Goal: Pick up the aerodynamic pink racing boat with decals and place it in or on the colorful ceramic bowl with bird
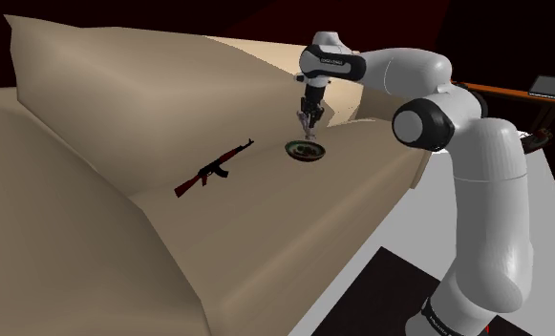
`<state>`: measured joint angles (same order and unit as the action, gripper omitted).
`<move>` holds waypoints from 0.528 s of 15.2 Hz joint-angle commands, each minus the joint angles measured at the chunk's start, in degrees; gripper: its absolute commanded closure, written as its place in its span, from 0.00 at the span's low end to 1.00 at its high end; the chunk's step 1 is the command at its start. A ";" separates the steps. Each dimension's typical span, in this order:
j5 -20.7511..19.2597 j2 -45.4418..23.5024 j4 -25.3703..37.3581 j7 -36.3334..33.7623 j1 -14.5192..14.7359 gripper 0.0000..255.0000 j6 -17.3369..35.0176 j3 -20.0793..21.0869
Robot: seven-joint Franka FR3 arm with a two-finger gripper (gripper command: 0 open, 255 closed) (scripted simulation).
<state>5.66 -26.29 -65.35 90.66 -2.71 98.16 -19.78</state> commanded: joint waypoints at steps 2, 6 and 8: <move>0.82 -2.08 1.15 1.31 -1.37 1.00 0.85 -0.01; 0.57 -1.21 -3.35 1.26 -0.78 1.00 4.47 -0.02; 0.50 -0.93 -5.35 1.24 -0.54 1.00 6.17 -0.01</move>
<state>6.23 -27.50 -69.52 91.91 -3.40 103.42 -19.78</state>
